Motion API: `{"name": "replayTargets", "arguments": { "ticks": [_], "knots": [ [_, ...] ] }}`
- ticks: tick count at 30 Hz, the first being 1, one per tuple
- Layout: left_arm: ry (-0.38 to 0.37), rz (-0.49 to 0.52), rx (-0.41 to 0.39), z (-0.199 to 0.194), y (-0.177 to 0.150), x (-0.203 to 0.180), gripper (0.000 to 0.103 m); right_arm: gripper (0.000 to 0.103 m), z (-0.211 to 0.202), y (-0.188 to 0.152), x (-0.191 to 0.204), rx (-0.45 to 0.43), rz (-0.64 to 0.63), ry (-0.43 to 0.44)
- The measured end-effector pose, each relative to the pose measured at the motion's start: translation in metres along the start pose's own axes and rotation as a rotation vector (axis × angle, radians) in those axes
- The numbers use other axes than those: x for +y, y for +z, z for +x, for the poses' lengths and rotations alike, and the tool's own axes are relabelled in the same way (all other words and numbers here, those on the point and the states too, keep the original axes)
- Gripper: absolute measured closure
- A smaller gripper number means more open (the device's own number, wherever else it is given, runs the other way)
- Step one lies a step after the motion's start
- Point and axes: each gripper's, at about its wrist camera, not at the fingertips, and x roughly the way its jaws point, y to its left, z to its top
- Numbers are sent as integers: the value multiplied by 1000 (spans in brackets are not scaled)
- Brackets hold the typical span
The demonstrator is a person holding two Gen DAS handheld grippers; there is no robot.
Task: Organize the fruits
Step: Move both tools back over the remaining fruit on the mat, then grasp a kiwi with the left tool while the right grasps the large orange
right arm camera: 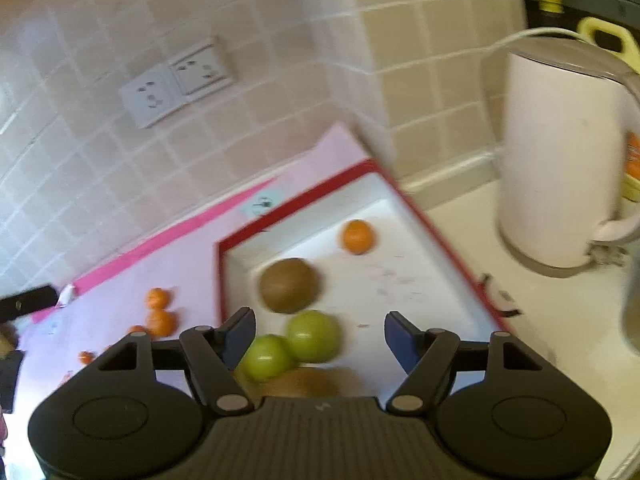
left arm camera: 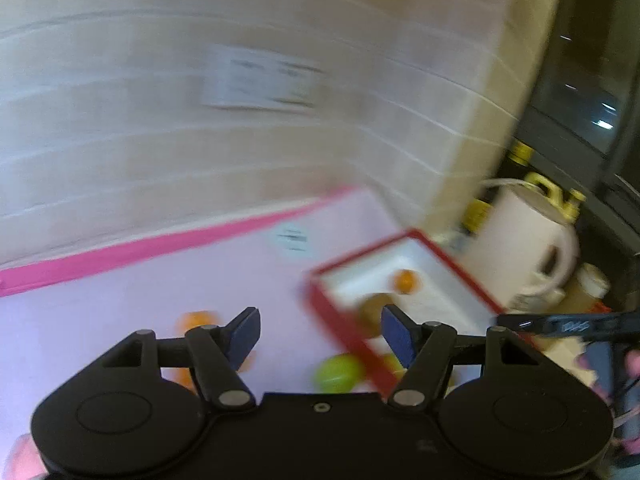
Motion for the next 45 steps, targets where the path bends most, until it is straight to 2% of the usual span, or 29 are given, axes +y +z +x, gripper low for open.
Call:
{"name": "replayTargets", "arguments": {
  "ticks": [2, 5, 9, 14, 17, 19, 23, 27, 31, 33, 40, 45],
  "knots": [
    [88, -13, -31, -31, -12, 27, 23, 28, -1, 4, 18, 1, -8, 23],
    [180, -59, -67, -72, -28, 67, 23, 22, -1, 10, 51, -12, -37, 44],
    [273, -147, -84, -112, -52, 111, 23, 20, 8, 14, 99, -1, -101, 83],
    [324, -239, -73, -136, -83, 144, 23, 20, 31, 7, 155, 54, -172, 140],
    [344, -236, -40, -137, -99, 155, 23, 20, 46, -1, 183, 90, -198, 166],
    [339, -217, -9, -131, -107, 157, 23, 20, 56, -6, 200, 115, -216, 175],
    [275, -187, 61, -116, -124, 160, 22, 19, 80, -22, 228, 172, -246, 174],
    [309, -117, 134, -89, -139, 157, 22, 19, 102, -40, 248, 221, -274, 155],
    [310, -111, 203, -59, -147, 164, 22, 19, 127, -54, 265, 249, -283, 120],
    [337, -76, 225, -46, -150, 162, 22, 19, 140, -60, 273, 263, -289, 98],
    [303, -45, 237, -31, -157, 163, 19, 19, 174, -75, 287, 320, -318, 75],
    [242, -111, 219, -29, -155, 176, 21, 20, 190, -78, 287, 348, -303, 75]
  ]
}}
